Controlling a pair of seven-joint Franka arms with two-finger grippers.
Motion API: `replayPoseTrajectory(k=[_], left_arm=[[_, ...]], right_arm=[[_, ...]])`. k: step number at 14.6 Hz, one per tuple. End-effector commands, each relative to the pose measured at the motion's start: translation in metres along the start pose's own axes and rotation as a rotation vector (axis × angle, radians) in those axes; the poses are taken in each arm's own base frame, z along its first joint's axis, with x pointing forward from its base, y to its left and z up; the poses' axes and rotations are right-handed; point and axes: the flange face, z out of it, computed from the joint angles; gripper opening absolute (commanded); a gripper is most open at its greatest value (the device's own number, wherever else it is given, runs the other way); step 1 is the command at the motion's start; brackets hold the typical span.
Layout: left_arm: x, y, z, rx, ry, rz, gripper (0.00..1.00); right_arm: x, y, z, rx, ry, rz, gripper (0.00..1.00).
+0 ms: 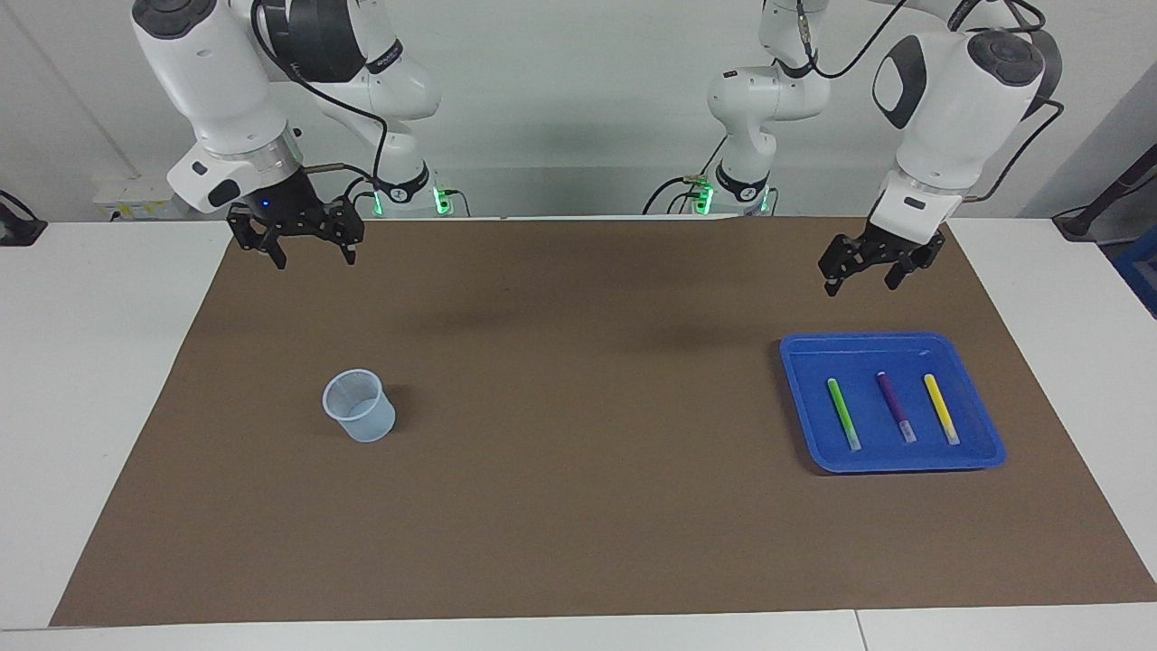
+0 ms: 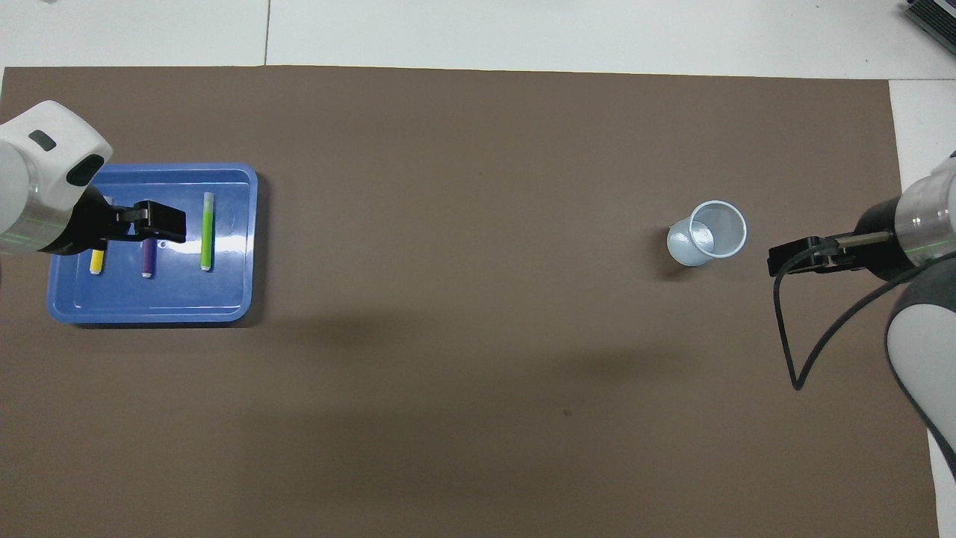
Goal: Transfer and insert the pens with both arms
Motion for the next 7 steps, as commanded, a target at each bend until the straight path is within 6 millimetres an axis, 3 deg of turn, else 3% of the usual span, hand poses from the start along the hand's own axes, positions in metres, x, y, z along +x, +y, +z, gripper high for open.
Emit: replayPoseTrajectory(k=[1,4,7], left_arm=[[0.019,-0.022,0.037,-0.013,0.006,0.058,1.00],[0.041,-0.036,0.080,0.011,0.021,0.077,1.00],[0.061,-0.029,0.124,0.038,0.048,0.113,1.00]], right_arm=[[-0.001,0.001,0.001,-0.015,0.015,-0.009,1.00],[-0.001,0.001,0.002,-0.017,0.014,-0.007,1.00],[-0.002,0.001,0.002,-0.015,0.012,-0.007,1.00]])
